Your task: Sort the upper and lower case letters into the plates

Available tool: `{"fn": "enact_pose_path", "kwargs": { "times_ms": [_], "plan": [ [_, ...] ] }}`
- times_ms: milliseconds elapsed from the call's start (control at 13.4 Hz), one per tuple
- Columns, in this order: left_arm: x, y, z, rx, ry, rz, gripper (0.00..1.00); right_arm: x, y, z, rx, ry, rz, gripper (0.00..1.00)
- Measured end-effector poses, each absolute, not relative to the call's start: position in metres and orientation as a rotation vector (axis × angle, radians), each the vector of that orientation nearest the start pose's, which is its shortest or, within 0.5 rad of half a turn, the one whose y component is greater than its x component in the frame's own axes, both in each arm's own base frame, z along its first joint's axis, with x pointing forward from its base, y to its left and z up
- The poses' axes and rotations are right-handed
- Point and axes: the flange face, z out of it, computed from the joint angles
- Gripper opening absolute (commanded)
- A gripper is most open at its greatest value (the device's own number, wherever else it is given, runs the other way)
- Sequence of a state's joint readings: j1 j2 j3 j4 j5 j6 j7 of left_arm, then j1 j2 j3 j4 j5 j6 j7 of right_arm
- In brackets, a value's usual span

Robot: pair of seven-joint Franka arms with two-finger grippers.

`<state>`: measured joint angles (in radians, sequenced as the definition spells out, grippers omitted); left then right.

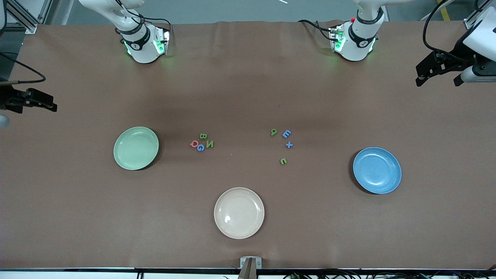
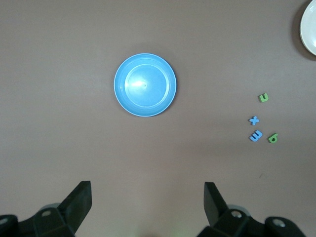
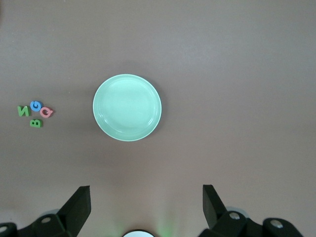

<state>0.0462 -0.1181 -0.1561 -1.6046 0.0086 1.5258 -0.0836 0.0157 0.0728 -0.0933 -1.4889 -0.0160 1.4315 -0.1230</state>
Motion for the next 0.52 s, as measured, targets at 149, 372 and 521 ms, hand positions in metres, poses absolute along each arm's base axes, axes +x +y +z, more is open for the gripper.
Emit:
{"fn": "enact_pose_path", "kwargs": {
  "times_ms": [149,372,521],
  "plan": [
    [0.510,-0.061,0.666,-3.118,0.039,-0.062,1.00,0.548,-0.044,0.614,-3.141,-0.068,0.197,1.00],
    [0.511,-0.061,0.665,-3.118,0.039,-0.057,1.00,0.531,-0.045,0.615,-3.137,-0.067,0.184,1.00],
    [0.514,-0.061,0.660,-3.119,0.041,-0.041,1.00,0.522,-0.046,0.618,-3.135,-0.064,0.172,1.00]
  ]
}}
